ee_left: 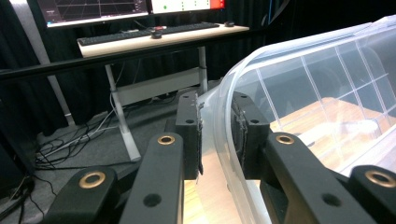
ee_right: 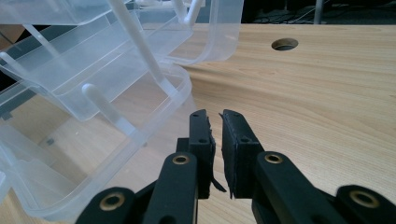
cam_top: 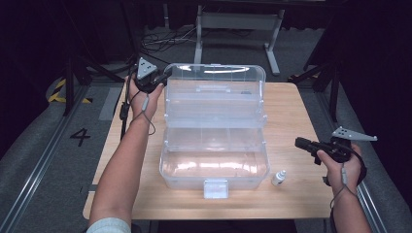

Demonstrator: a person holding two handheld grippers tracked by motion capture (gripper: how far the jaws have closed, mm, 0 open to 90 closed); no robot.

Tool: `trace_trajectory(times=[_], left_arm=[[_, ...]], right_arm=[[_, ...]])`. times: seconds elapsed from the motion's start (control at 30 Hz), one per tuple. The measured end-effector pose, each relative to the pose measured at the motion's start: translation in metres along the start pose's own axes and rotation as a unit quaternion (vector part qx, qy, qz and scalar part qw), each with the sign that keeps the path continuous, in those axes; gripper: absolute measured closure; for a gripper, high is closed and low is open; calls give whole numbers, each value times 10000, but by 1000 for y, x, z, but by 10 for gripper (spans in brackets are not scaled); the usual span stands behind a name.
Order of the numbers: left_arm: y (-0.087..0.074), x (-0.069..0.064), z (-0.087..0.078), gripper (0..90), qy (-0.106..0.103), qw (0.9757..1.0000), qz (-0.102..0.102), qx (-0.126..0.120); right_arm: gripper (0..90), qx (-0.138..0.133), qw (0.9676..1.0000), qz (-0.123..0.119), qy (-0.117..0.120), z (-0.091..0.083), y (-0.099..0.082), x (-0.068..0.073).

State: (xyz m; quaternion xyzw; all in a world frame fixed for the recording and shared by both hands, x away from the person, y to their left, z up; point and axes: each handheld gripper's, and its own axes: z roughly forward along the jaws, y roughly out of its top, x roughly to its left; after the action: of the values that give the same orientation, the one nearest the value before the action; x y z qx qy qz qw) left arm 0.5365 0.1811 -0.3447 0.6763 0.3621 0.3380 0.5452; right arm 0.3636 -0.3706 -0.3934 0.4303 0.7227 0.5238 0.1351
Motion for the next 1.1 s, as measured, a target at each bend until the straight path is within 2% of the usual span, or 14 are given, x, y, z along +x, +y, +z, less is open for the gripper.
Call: trace_trajectory(times=[0.2,0.23,0.4,0.53,1.03,1.1], left_arm=[[-2,5,5,783,-33,10000,-86,24],[-3,7,7,828,-155,9996,-208,66],[-11,13,16,826,-172,9994,-292,107],[-11,14,22,827,-154,9994,-220,224],[-24,20,33,824,-189,9992,-203,299],[-26,21,35,824,-198,9990,-266,296]], right_arm=[[830,12,10000,-11,-1,0,-1,-2],[829,10,10000,22,3,0,-2,-2],[827,30,10000,42,-6,-1,-2,-3],[824,34,10000,46,-24,-1,-3,-3],[822,140,9998,122,-8,4,-7,-6],[822,151,9998,126,-16,5,-8,-7]])
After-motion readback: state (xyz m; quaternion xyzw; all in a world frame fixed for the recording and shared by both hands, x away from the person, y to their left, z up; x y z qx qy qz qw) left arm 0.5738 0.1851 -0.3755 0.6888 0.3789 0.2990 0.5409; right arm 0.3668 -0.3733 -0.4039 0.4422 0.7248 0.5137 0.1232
